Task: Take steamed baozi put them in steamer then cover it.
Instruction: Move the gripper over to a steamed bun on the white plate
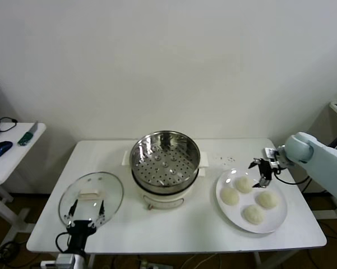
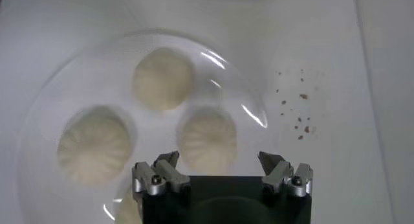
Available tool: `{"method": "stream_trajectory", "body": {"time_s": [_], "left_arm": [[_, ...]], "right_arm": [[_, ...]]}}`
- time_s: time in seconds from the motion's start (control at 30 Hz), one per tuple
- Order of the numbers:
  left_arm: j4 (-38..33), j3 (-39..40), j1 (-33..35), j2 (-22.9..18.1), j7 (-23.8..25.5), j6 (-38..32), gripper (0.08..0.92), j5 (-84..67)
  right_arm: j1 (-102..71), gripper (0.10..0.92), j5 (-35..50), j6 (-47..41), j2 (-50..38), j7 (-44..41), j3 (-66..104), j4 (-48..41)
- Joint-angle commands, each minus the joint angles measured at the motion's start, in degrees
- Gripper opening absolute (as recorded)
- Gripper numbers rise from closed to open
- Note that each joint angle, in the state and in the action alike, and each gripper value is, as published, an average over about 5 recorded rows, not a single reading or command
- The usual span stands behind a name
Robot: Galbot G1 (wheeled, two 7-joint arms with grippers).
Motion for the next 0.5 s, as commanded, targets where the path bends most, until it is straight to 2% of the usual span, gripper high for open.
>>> {"method": "stream_trajectory", "body": {"time_s": [0.03,0.5], "left_arm": [[-0.05,0.0,-0.58,0.05,-0.23,1.08,0.823,0.16],[-0.66,-0.6,-0.63,0.69,0.23,2.72,0.823,0.9]], "right_arm": [[7.89,0.823,-0.18,-0.47,6.1,-1.56,-12.8,-6.07],[3.01,0.823,-2.14,-0.18,11.39,-0.86,-10.15,-10.75]]}}
